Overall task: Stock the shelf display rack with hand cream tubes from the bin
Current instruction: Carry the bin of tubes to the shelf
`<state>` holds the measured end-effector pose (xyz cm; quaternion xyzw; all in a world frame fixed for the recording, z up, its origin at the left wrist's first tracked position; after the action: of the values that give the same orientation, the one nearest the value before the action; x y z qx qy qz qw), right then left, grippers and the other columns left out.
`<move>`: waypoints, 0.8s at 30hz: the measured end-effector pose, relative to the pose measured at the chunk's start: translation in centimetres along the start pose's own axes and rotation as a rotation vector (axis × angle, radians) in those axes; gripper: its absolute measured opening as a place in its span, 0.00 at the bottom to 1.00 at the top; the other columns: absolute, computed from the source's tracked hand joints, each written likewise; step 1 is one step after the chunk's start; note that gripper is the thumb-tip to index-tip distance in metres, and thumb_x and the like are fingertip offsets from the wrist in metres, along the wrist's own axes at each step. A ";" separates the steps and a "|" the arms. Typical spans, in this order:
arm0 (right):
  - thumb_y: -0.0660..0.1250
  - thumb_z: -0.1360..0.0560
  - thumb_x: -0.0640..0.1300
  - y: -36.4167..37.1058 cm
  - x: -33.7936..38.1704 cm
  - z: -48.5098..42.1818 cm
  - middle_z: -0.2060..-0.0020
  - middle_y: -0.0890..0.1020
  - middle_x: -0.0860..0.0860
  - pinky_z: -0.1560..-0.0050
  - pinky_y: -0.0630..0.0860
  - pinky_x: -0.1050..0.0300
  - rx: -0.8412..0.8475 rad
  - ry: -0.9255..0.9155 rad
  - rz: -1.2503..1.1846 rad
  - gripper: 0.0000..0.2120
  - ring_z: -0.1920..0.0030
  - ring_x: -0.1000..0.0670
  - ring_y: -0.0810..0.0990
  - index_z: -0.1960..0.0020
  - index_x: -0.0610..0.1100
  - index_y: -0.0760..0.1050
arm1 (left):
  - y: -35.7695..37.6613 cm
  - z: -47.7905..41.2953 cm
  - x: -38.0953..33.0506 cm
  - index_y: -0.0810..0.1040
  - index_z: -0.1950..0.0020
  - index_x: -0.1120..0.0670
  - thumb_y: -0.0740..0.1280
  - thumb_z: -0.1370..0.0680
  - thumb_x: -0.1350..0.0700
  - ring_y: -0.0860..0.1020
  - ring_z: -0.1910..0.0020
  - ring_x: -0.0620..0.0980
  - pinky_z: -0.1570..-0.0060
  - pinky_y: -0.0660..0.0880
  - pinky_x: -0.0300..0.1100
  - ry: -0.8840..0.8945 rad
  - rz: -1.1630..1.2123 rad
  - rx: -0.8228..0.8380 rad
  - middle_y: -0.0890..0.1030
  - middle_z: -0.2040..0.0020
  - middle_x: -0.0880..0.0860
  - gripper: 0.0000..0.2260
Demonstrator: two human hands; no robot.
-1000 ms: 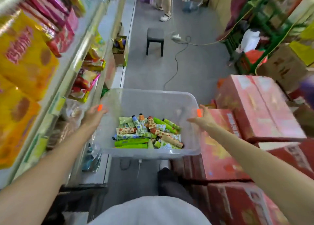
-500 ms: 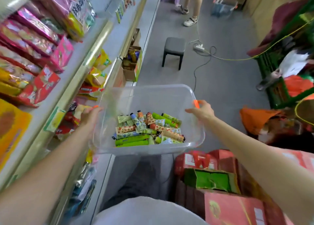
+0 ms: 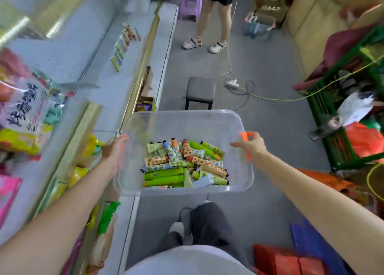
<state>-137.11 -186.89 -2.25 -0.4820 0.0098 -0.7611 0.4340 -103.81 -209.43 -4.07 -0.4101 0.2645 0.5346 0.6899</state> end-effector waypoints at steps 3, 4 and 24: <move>0.78 0.36 0.45 -0.2 4.0 -6.9 0.50 0.75 0.50 0.71 0.70 0.57 0.009 0.000 0.012 0.32 0.54 0.48 0.75 0.36 0.46 0.68 | 4.7 -4.2 -3.5 0.76 0.60 0.56 0.70 0.27 0.52 0.69 0.59 0.52 0.68 0.64 0.42 -0.045 0.001 -0.015 0.72 0.61 0.57 0.08; 0.78 0.36 0.45 0.0 4.5 -8.5 0.49 0.75 0.49 0.71 0.70 0.57 0.020 -0.001 0.021 0.32 0.53 0.48 0.75 0.36 0.46 0.68 | 5.8 -5.1 -4.3 0.76 0.61 0.56 0.71 0.29 0.51 0.70 0.59 0.52 0.68 0.64 0.42 -0.050 -0.003 -0.012 0.72 0.62 0.57 0.09; 0.79 0.38 0.47 4.7 35.7 -54.0 0.46 0.76 0.49 0.48 0.78 0.41 0.198 -0.181 0.310 0.32 0.46 0.45 0.77 0.38 0.49 0.69 | 33.5 -32.1 -22.7 0.77 0.42 0.63 0.66 0.24 0.58 0.73 0.56 0.52 0.59 0.69 0.39 -0.140 0.188 -0.170 0.77 0.51 0.57 0.13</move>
<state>-179.80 -235.47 -7.29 -0.4963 -0.0300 -0.6359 0.5903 -139.97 -245.47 -12.09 -0.4021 0.2069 0.6447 0.6164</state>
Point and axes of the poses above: each hand's wrist, its own z-axis away from the middle knuckle, its own y-axis out of the palm, x = y × z, the point moved 4 cm from there along -z, towards the middle knuckle
